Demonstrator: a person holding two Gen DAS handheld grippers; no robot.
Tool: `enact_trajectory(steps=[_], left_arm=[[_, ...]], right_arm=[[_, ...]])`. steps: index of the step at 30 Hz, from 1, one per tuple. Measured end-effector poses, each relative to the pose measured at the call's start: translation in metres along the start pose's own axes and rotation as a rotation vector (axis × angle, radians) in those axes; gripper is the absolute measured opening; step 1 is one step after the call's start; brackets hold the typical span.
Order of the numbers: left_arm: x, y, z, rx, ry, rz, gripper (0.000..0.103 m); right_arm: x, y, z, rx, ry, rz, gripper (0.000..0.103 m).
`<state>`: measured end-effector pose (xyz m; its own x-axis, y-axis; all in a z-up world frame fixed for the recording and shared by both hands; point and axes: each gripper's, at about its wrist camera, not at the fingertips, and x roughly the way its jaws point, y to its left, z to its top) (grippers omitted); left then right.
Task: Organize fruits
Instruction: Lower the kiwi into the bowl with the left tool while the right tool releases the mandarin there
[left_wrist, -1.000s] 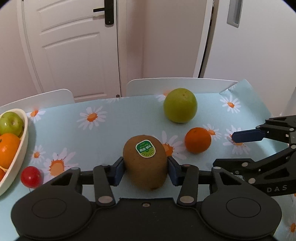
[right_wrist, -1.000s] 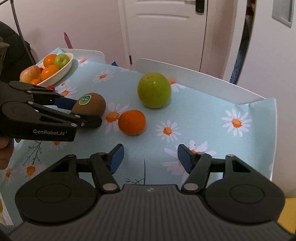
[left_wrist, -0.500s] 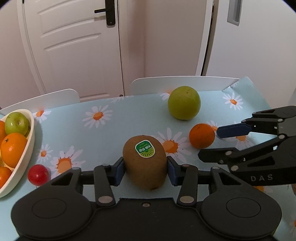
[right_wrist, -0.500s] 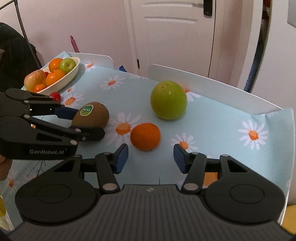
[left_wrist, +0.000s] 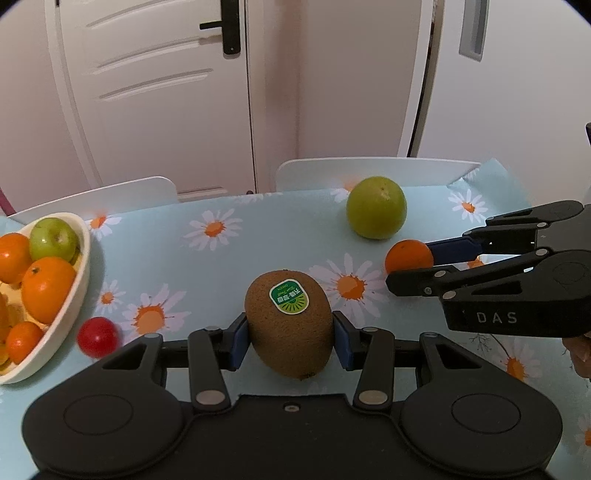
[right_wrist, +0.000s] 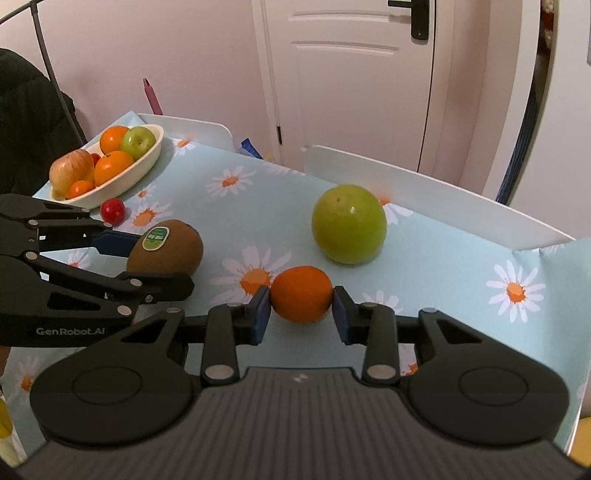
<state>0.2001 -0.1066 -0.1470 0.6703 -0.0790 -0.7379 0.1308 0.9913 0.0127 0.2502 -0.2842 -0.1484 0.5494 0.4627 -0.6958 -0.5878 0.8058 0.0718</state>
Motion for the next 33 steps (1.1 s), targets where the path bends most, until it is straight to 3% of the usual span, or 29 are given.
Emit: enact_trajectory(steps=[9, 19, 33], left_arm=[[-0.044, 0.021, 0.003, -0.05, -0.058, 0.025, 0.05], [-0.101, 0.072, 0.013, -0.084, -0.129, 0.076, 0.05], [-0.114, 0.172, 0.024, -0.053, -0.124, 0.074, 0.05]], right_arm=[[-0.027, 0.024, 0.019, -0.004, -0.038, 0.012, 0.051], [-0.038, 0.084, 0.06, -0.012, -0.072, 0.044, 0.051], [-0.007, 0.177, 0.114, 0.039, -0.096, 0.027, 0.051]])
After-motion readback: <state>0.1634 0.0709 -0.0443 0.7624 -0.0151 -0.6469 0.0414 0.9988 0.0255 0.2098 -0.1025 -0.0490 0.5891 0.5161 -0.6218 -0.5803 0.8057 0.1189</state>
